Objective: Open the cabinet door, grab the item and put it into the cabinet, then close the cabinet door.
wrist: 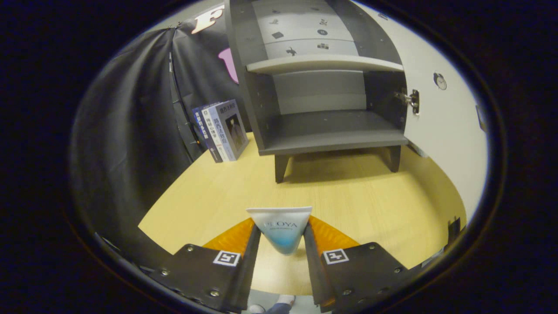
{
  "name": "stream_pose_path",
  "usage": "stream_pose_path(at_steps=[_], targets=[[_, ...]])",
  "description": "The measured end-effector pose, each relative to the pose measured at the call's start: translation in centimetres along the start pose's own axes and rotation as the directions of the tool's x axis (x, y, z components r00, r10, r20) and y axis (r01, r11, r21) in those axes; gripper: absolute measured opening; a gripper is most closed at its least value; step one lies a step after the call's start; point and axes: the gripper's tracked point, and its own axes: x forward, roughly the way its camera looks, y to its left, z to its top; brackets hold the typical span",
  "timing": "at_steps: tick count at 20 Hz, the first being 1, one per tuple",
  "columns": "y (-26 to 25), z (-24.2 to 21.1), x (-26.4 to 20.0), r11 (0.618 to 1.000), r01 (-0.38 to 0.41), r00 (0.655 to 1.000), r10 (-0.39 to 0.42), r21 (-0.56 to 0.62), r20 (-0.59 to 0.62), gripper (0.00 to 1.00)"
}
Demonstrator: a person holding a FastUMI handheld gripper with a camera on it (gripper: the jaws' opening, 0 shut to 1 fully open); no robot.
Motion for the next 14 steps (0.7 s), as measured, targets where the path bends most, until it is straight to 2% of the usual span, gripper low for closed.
stream_pose_path(at_steps=[7, 14], targets=[[-0.6, 11.9, -3.4, 0.998, 0.018, 0.988, -0.009, -0.058, 0.154, 0.55], [-1.5, 25.8, -3.9, 0.995, 0.047, 0.937, -0.012, -0.092, 0.348, 0.54]])
